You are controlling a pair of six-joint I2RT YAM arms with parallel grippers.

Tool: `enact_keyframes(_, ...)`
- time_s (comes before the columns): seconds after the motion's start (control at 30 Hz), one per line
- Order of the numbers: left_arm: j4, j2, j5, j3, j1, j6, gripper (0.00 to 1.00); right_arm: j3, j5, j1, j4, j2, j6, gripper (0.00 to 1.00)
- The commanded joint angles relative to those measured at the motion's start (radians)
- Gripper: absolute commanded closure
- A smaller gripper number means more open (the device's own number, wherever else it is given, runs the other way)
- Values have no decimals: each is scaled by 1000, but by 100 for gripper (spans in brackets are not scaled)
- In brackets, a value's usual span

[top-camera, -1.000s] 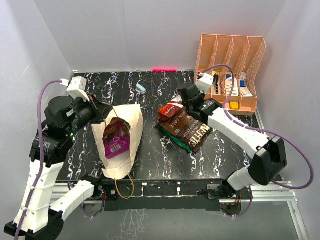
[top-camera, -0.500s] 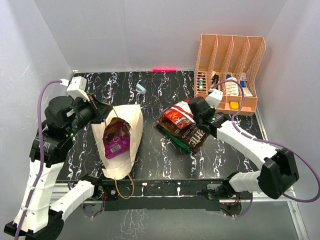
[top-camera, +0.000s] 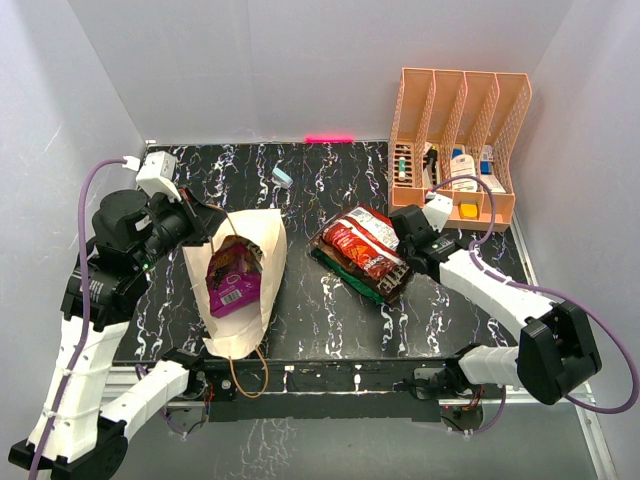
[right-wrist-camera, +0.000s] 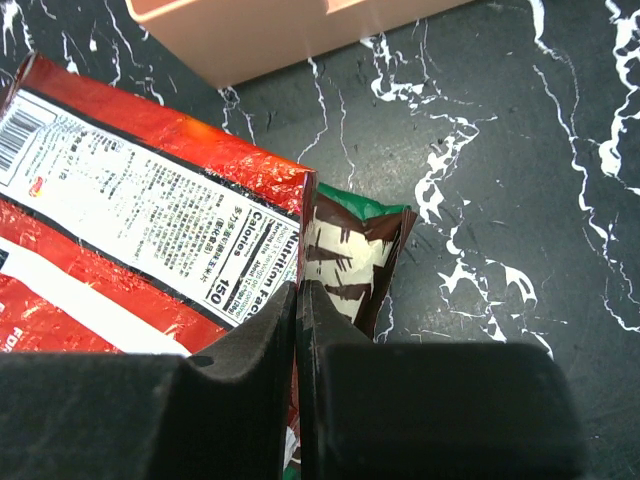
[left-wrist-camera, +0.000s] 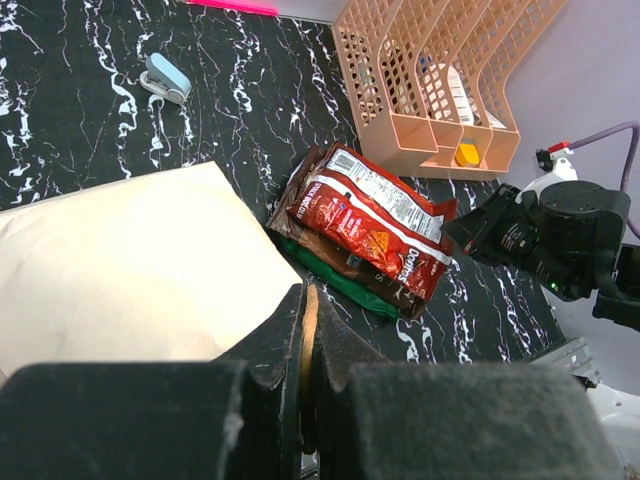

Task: Take the snacks out of the paper bag
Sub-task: Place the snack at the center of the board.

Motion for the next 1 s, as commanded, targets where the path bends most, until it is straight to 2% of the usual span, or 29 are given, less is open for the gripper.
enact_keyframes(0.0, 31, 2, 6, 25, -1, 1, 100, -45, -18, -11, 56, -40, -5, 93)
enact_keyframes(0.2, 41, 8, 21, 25, -1, -6, 100, -88, -71, -87, 112, -15, -7, 93)
enact_keyframes(0.43, 43, 8, 25, 23, -2, -10, 100, -120, -115, -100, 155, -16, -33, 91)
enact_keyframes(0.57, 45, 8, 23, 25, -2, -9, 100, -159, -156, -130, 162, -51, -25, 81)
enact_keyframes(0.7, 52, 12, 29, 26, -1, -9, 100, -189, -272, -245, 165, -98, -22, 74)
enact_keyframes(0.87, 40, 8, 15, 32, -1, -3, 100, -143, -299, -292, 131, -266, -125, 62)
enact_keyframes(0.97, 49, 7, 24, 25, -1, -4, 100, -88, -574, -291, 207, -295, -306, 51)
